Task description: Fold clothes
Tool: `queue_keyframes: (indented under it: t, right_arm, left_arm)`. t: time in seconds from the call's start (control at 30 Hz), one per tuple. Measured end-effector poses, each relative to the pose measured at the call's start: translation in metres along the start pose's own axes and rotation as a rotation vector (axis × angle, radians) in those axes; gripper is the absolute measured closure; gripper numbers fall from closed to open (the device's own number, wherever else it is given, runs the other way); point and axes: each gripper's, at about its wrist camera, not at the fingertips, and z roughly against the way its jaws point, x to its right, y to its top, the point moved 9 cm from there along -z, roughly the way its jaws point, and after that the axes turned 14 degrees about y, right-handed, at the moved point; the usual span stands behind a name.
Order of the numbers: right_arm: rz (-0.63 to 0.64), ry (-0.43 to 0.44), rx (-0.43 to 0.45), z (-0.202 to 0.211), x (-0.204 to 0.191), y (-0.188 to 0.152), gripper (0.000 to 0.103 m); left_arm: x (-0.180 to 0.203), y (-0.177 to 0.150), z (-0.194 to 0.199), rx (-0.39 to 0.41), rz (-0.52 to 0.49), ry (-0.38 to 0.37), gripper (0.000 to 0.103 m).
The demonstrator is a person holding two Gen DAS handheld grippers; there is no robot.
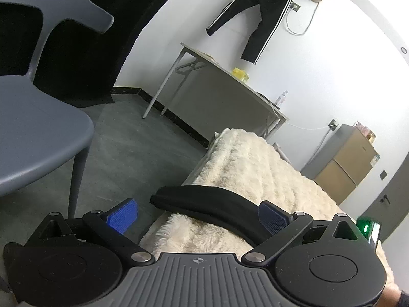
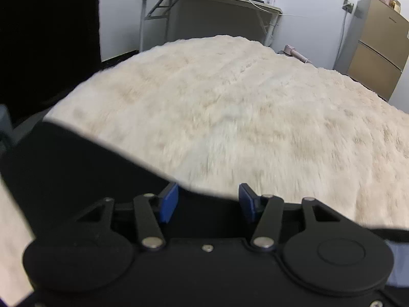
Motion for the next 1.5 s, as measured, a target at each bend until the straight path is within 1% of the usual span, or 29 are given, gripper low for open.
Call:
queue_keyframes:
  t: [0.03,0.07,0.1,0.17,0.27,0.33,0.4,0.53,0.6,0.67,0.7,0.77,0.9,0.93,0.97,1.03,1.07,1.13,1.17,1.2,1.23,1.27,1.37,1.5]
  right_arm:
    - [0.022,-0.002,0.034,0.003,-0.002,0.011,0.05]
    - [0.036,-0.004,0.047,0.006,-0.003,0.016,0.048]
    - [0.062,-0.009,0.054,0.006,-0.006,0.023,0.047]
    - [0.079,-0.018,0.044,0.005,-0.009,0.024,0.047]
    - [0.108,-0.018,0.012,-0.001,-0.014,0.012,0.047]
    - [0.159,-0.015,-0.053,-0.01,-0.02,-0.011,0.047]
    - [0.187,-0.006,-0.088,-0.015,-0.026,-0.022,0.047]
    - [0.212,-0.01,-0.085,-0.012,-0.031,-0.031,0.042]
    - [0.236,-0.023,-0.059,-0.008,-0.032,-0.026,0.04]
    - [0.257,-0.032,-0.028,-0.004,-0.033,-0.021,0.034]
    - [0.267,-0.033,-0.021,-0.003,-0.033,-0.019,0.033]
    - [0.268,-0.024,-0.035,-0.006,-0.034,-0.019,0.033]
    - [0.276,-0.02,-0.104,-0.025,-0.028,-0.03,0.032]
    - [0.277,-0.024,-0.107,-0.03,-0.026,-0.032,0.028]
    - [0.277,-0.03,-0.109,-0.035,-0.023,-0.032,0.021]
    - [0.267,-0.043,-0.106,-0.043,-0.015,-0.031,0.014]
    - [0.259,-0.046,-0.105,-0.044,-0.012,-0.03,0.013]
    - [0.25,-0.089,-0.102,-0.047,-0.004,-0.023,0.015]
    - [0.253,-0.102,-0.103,-0.047,-0.003,-0.021,0.02]
    - [0.267,-0.141,-0.113,-0.046,0.002,-0.017,0.024]
    - [0.274,-0.157,-0.119,-0.044,0.004,-0.014,0.027]
    - [0.274,-0.159,-0.114,-0.041,0.004,-0.012,0.028]
    - [0.274,-0.148,-0.033,-0.012,0.002,0.0,0.027]
    - [0.251,-0.143,0.039,0.03,0.004,-0.006,0.026]
  left_arm:
    - [-0.001,0.0,-0.001,-0.003,0.005,-0.001,0.003]
    - [-0.002,0.0,-0.002,-0.007,0.012,-0.004,0.003]
    - [-0.002,0.0,-0.004,-0.014,0.018,-0.008,0.003]
    - [-0.002,0.0,-0.006,-0.023,0.025,-0.014,0.003]
    - [-0.001,0.0,-0.006,-0.024,0.027,-0.018,0.003]
    - [0.0,0.0,-0.006,-0.023,0.027,-0.021,0.003]
    - [0.001,0.001,-0.005,-0.023,0.027,-0.024,0.003]
    - [0.002,0.001,-0.004,-0.022,0.028,-0.029,0.003]
    - [0.003,0.001,-0.004,-0.021,0.028,-0.032,0.003]
    - [0.003,0.001,-0.003,-0.02,0.026,-0.034,0.003]
    - [0.004,0.001,-0.003,-0.019,0.024,-0.035,0.003]
    - [0.004,0.002,-0.002,-0.019,0.025,-0.035,0.003]
    - [0.01,0.0,-0.01,-0.018,0.027,-0.033,0.003]
    - [0.01,0.001,-0.009,-0.019,0.028,-0.033,0.003]
    - [0.01,0.001,-0.009,-0.019,0.028,-0.034,0.003]
    - [0.01,0.002,-0.009,-0.02,0.029,-0.034,0.003]
    - [0.01,0.002,-0.009,-0.02,0.029,-0.034,0.003]
    - [0.009,0.002,-0.008,-0.021,0.029,-0.034,0.003]
    - [0.009,0.003,-0.008,-0.021,0.029,-0.034,0.003]
    - [0.009,0.003,-0.008,-0.021,0.028,-0.034,0.003]
    - [0.009,0.003,-0.008,-0.022,0.028,-0.034,0.003]
    - [0.009,0.003,-0.008,-0.022,0.028,-0.034,0.003]
    - [0.008,0.004,-0.007,-0.023,0.028,-0.033,0.003]
    - [0.008,0.004,-0.007,-0.023,0.023,-0.034,0.003]
